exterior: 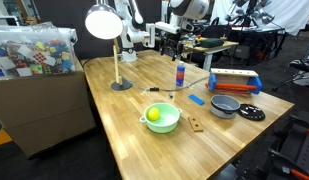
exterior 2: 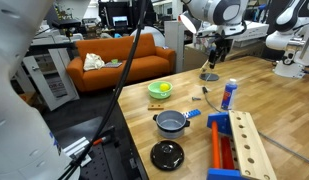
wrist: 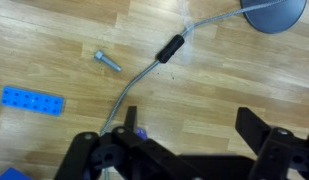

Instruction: Move the blue bottle forward

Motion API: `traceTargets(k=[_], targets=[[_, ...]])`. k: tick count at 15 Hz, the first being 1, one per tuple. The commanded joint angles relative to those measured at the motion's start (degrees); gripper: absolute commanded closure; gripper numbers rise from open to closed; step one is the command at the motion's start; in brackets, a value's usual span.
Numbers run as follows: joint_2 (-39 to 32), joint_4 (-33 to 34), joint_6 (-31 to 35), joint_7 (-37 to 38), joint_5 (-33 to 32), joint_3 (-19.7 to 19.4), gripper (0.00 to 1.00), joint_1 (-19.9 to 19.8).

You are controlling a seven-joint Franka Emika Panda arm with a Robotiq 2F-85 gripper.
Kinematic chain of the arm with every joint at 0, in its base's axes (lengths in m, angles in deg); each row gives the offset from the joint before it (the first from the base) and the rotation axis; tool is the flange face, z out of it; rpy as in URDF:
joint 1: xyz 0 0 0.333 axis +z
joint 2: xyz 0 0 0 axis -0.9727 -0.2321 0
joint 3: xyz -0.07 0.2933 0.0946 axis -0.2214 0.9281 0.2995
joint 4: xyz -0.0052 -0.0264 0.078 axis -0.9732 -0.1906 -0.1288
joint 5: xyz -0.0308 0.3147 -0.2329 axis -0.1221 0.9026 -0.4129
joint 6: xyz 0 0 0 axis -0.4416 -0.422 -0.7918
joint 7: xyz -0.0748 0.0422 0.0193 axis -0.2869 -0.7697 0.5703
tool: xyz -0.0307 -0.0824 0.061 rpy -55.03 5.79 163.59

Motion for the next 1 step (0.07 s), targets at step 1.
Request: traceTargets(k=[1], targets=[[0.0,0.2,-0.2,-0.3,0.6,-0.7,0.00,0.6]])
